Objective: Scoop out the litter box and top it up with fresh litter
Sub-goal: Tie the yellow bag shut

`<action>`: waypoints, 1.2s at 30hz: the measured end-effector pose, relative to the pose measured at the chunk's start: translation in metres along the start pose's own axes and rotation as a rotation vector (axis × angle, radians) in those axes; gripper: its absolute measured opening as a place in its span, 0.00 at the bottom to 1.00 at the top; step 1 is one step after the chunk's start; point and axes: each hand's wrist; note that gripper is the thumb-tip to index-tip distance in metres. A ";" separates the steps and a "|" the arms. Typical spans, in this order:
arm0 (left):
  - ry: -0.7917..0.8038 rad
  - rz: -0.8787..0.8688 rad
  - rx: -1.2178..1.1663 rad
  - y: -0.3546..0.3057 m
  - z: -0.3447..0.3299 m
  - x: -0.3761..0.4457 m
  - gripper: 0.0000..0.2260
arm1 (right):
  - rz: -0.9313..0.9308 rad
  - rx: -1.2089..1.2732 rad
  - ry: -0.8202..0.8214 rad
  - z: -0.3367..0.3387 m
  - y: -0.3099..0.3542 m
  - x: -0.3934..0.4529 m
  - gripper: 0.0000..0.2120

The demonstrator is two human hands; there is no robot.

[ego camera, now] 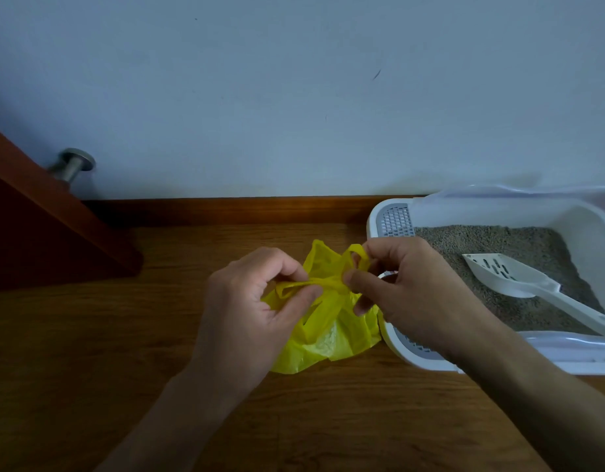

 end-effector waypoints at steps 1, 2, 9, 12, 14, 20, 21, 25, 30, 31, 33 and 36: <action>0.003 0.006 0.011 0.002 0.001 0.000 0.08 | 0.019 -0.059 -0.042 -0.001 0.000 0.000 0.09; 0.011 0.013 0.016 0.004 0.002 0.001 0.07 | 0.032 -0.097 -0.079 -0.002 -0.001 -0.001 0.12; 0.018 0.013 0.037 0.012 0.012 -0.003 0.06 | 0.017 0.050 -0.226 -0.004 -0.012 0.008 0.18; 0.027 0.003 0.094 0.018 0.015 -0.005 0.06 | 0.082 -0.056 -0.291 -0.007 -0.018 0.008 0.12; 0.032 -0.005 0.151 0.022 0.019 -0.004 0.06 | 0.145 -0.168 -0.338 -0.007 -0.023 0.009 0.11; 0.092 -0.003 0.351 0.033 0.042 -0.002 0.06 | 0.278 -0.448 -0.396 -0.002 -0.043 0.021 0.09; 0.108 -0.005 0.412 0.035 0.046 -0.002 0.06 | 0.272 -0.477 -0.384 0.000 -0.047 0.022 0.09; 0.112 0.031 0.505 0.042 0.055 0.000 0.03 | 0.263 -0.547 -0.338 -0.001 -0.060 0.028 0.06; 0.016 0.122 0.250 0.044 0.047 0.002 0.03 | 0.261 -0.154 -0.233 -0.008 -0.054 0.028 0.06; -0.004 0.161 0.136 0.045 0.046 0.002 0.06 | 0.202 0.102 -0.147 -0.008 -0.050 0.027 0.07; -0.028 0.276 -0.136 0.045 0.044 0.001 0.11 | 0.113 0.533 -0.008 -0.009 -0.045 0.026 0.10; -0.009 0.451 -0.560 0.048 0.045 -0.002 0.17 | 0.068 0.800 0.088 -0.016 -0.046 0.025 0.12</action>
Point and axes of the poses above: each hand's wrist, its own x-axis towards the middle knuckle, its own z-axis out of the back of the hand, y = z × x, and after that the axes turned 7 degrees about -x, right-handed
